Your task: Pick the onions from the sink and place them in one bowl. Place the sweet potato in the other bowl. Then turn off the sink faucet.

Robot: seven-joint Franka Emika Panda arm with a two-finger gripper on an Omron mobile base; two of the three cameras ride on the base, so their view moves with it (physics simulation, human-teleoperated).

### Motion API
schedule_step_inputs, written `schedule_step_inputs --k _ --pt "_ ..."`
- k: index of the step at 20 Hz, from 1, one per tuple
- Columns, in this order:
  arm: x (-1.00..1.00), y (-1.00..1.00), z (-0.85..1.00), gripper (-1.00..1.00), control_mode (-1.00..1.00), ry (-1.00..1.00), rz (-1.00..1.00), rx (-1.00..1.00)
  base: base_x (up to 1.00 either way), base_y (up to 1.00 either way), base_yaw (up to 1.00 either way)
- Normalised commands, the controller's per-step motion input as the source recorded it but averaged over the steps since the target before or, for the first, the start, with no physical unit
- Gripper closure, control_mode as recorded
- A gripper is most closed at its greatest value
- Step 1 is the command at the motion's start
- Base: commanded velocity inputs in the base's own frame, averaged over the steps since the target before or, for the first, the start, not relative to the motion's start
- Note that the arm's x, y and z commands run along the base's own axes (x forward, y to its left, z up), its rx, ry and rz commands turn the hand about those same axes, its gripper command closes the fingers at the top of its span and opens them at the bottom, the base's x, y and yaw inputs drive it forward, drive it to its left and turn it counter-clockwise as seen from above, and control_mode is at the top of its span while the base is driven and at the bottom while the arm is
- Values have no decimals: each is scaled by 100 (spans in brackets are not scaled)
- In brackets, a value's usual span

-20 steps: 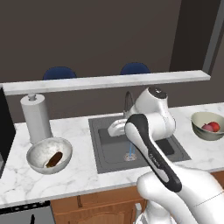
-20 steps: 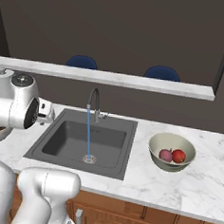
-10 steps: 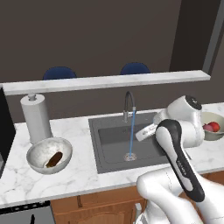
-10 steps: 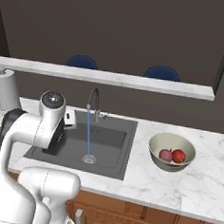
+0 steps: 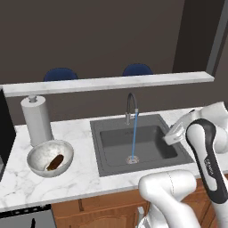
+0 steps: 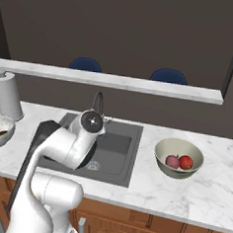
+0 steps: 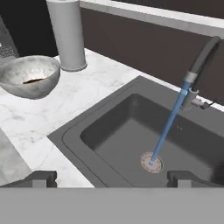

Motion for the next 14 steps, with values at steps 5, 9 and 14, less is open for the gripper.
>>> schedule_step_inputs --k 5,9,14 --pt "14 -36 0 -100 -100 -30 22 -3 0 0 0" --pt "26 -9 5 -100 -100 -30 13 -11 0 0 0" --pt "45 0 22 -100 -100 -19 5 -20 0 0 0"
